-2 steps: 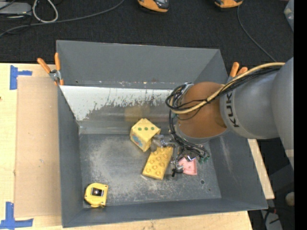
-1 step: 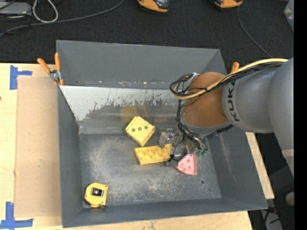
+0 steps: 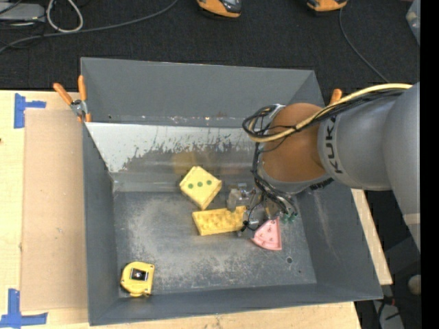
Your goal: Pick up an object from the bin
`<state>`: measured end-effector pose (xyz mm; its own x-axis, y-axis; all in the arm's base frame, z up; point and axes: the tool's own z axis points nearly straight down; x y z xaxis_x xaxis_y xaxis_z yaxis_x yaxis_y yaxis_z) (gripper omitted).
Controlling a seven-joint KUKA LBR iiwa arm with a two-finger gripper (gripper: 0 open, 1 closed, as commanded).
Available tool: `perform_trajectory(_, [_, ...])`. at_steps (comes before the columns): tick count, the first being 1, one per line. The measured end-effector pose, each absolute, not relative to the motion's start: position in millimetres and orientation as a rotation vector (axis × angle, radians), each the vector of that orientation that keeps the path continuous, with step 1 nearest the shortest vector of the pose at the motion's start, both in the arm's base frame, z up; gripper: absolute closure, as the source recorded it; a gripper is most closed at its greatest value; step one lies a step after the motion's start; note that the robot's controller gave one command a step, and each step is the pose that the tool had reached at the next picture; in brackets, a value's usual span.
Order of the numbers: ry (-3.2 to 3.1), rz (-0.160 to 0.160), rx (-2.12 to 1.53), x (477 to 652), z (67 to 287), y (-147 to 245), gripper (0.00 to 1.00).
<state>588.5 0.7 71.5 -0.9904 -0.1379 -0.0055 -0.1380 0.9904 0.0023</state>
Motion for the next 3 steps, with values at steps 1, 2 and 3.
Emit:
perform_trajectory(1, [3.132,0.005,-0.238,574.4,145,12,1.00])
perform_trajectory(2, [3.124,0.005,-0.279,560.0,205,23,1.00])
perform_trajectory(3, [3.130,0.006,-0.306,564.0,258,31,1.00])
